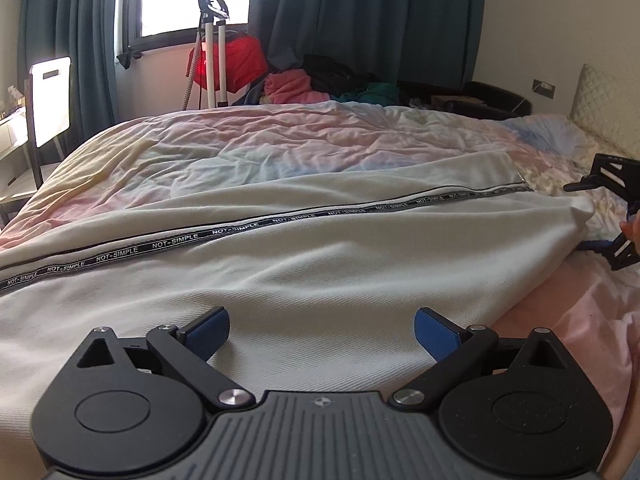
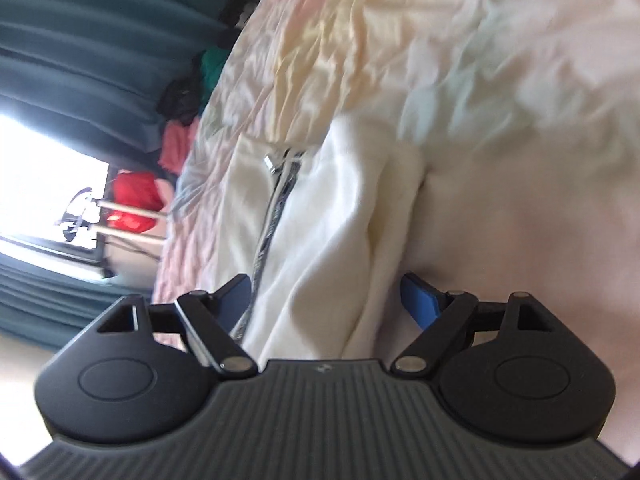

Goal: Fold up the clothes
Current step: 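Hold the cuff with the right tool and press it onto the pants, then lift the gripped cream pant cuffs up off the bed with the right tool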

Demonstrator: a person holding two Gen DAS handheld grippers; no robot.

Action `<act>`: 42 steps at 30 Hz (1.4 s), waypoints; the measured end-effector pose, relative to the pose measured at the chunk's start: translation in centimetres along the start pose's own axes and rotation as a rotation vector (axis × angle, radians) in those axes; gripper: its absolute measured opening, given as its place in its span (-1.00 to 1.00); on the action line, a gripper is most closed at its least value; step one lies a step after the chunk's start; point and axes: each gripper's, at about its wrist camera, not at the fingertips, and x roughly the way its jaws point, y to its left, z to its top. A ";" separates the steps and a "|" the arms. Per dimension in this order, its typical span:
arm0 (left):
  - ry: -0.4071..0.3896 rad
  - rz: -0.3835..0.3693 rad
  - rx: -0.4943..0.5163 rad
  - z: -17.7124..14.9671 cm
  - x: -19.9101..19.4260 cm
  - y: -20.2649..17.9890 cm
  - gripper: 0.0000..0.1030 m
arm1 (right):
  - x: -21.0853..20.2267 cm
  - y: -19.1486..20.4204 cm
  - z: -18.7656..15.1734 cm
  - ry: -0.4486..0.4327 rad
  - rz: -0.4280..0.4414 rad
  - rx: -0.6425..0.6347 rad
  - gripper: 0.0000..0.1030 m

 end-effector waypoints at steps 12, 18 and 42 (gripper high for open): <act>-0.027 0.075 -0.059 0.6 0.7 1.0 0.94 | 3.7 2.0 1.7 -0.079 0.272 -0.160 0.65; -0.025 0.079 -0.061 0.4 1.1 1.0 0.95 | 5.1 0.6 2.3 -0.029 0.189 -0.105 0.60; -0.033 0.095 -0.040 -0.4 1.2 0.6 0.96 | 7.6 1.3 1.9 -0.016 0.165 -0.125 -0.03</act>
